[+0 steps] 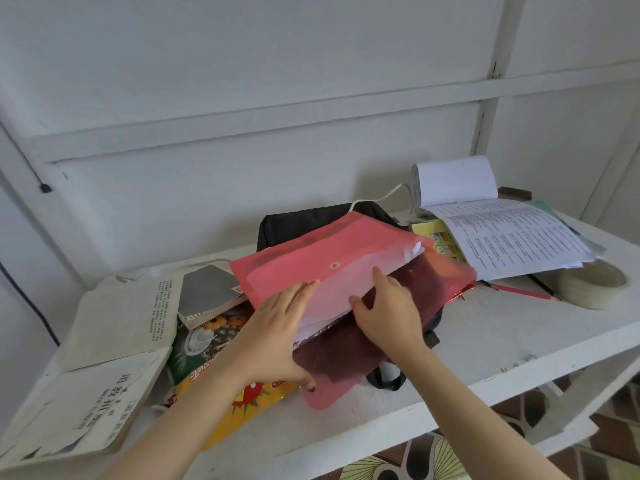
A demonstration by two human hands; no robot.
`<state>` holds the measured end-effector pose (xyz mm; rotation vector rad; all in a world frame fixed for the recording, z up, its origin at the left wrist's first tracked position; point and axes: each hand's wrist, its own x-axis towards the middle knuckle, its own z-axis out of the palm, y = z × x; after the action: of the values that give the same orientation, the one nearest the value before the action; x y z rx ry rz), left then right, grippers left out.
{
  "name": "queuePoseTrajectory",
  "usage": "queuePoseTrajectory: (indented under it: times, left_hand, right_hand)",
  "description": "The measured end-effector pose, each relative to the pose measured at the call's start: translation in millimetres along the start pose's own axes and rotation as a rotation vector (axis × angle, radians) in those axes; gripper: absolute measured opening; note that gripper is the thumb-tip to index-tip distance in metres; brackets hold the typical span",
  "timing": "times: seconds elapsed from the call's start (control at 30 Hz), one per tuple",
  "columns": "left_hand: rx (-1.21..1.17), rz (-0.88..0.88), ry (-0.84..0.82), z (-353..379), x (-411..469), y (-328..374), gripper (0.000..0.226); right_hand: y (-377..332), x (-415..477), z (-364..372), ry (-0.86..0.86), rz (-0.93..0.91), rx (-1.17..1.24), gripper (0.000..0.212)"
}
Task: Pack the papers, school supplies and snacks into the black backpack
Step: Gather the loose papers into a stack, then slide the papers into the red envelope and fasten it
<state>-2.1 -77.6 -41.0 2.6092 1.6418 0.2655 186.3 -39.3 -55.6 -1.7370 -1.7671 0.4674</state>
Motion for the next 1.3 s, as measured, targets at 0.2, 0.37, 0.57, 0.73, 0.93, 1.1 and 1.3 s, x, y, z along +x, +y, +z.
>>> queuePoseTrajectory:
  times: [0.2,0.37,0.57,0.73,0.93,1.1,1.3]
  left_hand:
    - [0.027,-0.001,-0.007,-1,1,-3,0.144]
    - [0.007,0.019,-0.014,-3,-3,1,0.142]
    - [0.005,0.0,-0.023,-5,-6,-1,0.142]
    - [0.051,-0.001,-0.046,-3,-8,-5,0.139]
    - [-0.165,-0.046,0.019,4,-4,-12,0.121]
    - [-0.395,-0.102,0.034,8,0,-15,0.051]
    - [-0.633,-0.164,0.04,9,8,-3,0.035]
  right_hand:
    - [9,1,-1,-0.092,-0.226,-0.472,0.083]
    - [6,11,8,-0.077,-0.205,-0.405,0.079]
    - [7,20,12,-0.121,-0.256,-0.361,0.068]
    - [18,26,10,-0.208,-0.347,-0.34,0.063]
    - [17,11,2,-0.159,-0.364,-0.467,0.042]
    - [28,1,-6,0.064,-0.472,-0.33,0.029]
    - [52,-10,-34,0.362,-0.553,-0.058,0.015]
